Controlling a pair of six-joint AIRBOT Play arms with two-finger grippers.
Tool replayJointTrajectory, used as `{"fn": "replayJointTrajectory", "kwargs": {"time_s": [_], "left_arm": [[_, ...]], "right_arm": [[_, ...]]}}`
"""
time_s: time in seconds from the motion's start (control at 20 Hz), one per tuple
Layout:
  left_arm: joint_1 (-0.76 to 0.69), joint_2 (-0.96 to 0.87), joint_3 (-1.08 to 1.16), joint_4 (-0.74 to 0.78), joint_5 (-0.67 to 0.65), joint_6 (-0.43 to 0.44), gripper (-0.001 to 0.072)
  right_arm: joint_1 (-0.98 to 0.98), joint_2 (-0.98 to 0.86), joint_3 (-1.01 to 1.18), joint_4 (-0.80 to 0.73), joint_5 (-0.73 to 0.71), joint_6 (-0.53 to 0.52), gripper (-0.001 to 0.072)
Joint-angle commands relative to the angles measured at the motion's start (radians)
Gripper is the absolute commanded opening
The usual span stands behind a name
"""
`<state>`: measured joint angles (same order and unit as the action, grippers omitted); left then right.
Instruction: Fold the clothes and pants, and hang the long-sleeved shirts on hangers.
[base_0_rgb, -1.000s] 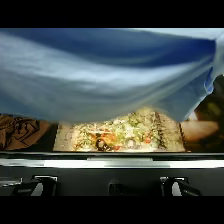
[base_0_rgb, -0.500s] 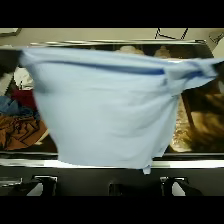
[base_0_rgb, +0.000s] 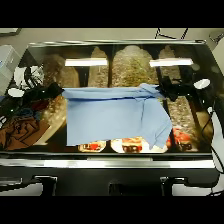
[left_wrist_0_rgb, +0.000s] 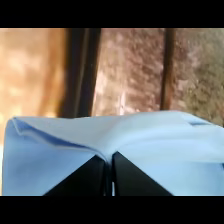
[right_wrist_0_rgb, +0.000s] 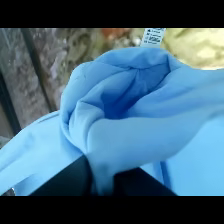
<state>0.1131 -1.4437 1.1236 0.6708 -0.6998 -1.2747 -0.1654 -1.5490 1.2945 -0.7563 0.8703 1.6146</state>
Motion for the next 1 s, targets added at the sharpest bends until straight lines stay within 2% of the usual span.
{"fn": "replayJointTrajectory", "kwargs": {"time_s": [0.0, 0.05, 0.1, 0.2, 0.25, 0.3, 0.35, 0.4, 0.45, 0.7, 0.75, 0.95], "left_arm": [[0.051, -0.032, 0.019, -0.015, -0.174, 0.001, 0.0448], [0.1, -0.032, 0.045, 0.006, -0.311, 0.0, 0.0706], [0.154, -0.032, 0.068, 0.051, -0.471, 0.0, 0.0708], [0.246, -0.032, 0.069, 0.189, -0.736, -0.05, 0.0707], [0.274, -0.029, 0.039, 0.286, -0.825, -0.088, 0.0706], [0.288, -0.02, -0.011, 0.359, -0.859, -0.101, 0.0706], [0.293, -0.003, -0.085, 0.396, -0.851, -0.102, 0.07], [0.29, 0.016, -0.171, 0.385, -0.816, -0.093, 0.0561], [0.283, 0.03, -0.248, 0.349, -0.77, -0.076, 0.0479], [0.23, 0.039, -0.475, 0.154, -0.607, 0.031, 0.0477], [0.215, 0.039, -0.49, 0.144, -0.596, 0.04, 0.0433], [0.148, 0.037, -0.504, 0.138, -0.563, 0.033, 0.0422]], "right_arm": [[-0.053, -0.039, 0.052, 0.001, 0.083, -0.075, 0.0393], [-0.112, -0.033, 0.094, -0.028, 0.181, -0.116, 0.0542], [-0.184, -0.028, 0.139, -0.088, 0.294, -0.133, 0.062], [-0.319, -0.018, 0.163, -0.224, 0.468, -0.101, 0.0606], [-0.368, -0.018, 0.152, -0.28, 0.541, -0.08, 0.06], [-0.402, -0.018, 0.127, -0.322, 0.599, -0.078, 0.06], [-0.42, -0.018, 0.095, -0.346, 0.634, -0.08, 0.06], [-0.425, -0.018, 0.059, -0.36, 0.661, -0.094, 0.0601], [-0.422, -0.018, 0.027, -0.36, 0.675, -0.114, 0.0601], [-0.387, -0.018, -0.026, -0.35, 0.677, -0.123, 0.06], [-0.38, -0.018, -0.026, -0.348, 0.676, -0.124, 0.06], [-0.372, -0.019, -0.026, -0.346, 0.666, -0.13, 0.06]]}}
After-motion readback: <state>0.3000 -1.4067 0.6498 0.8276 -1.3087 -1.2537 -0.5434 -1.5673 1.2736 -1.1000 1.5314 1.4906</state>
